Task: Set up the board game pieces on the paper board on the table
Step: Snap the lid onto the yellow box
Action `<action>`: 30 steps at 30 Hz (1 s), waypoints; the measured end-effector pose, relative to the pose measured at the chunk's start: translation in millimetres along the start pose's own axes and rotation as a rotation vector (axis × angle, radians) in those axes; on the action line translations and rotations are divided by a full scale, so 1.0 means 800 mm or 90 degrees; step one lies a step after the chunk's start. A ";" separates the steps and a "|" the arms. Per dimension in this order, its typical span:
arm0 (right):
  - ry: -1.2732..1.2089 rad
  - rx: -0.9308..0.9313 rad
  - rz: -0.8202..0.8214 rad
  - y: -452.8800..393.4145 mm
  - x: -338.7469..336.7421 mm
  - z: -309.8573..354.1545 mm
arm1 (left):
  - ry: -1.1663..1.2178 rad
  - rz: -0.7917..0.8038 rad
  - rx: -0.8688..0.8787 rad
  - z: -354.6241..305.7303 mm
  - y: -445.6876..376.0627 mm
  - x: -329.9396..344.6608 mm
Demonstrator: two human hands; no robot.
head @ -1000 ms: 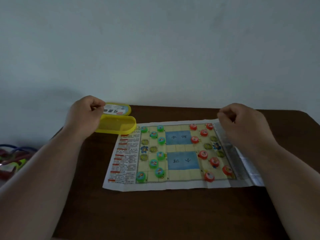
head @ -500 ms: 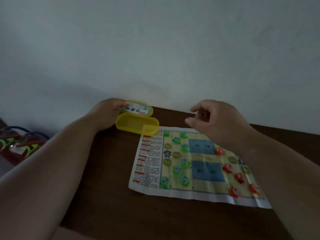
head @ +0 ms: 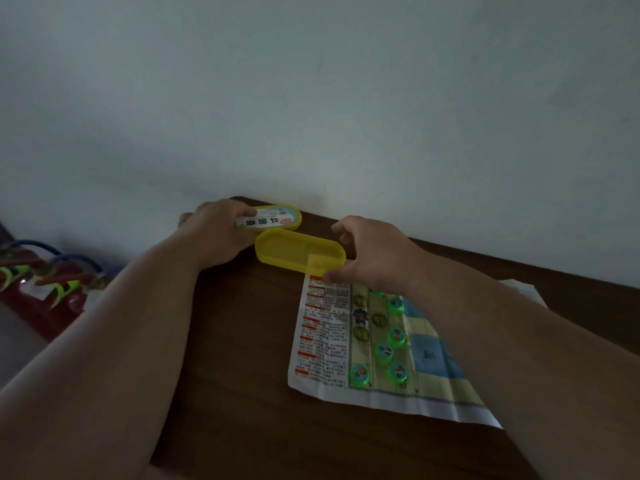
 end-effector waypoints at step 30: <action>-0.073 -0.017 -0.034 -0.022 0.001 -0.030 | 0.198 0.048 0.177 -0.040 0.020 0.006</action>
Point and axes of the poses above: each hand's wrist, its own y-axis away from the middle knuckle, its own x-axis out of the palm, z = x × y, the point moved 7 cm from there along -y, towards the middle knuckle, and after that the axes turned 9 degrees about z, right-handed, at the moved point
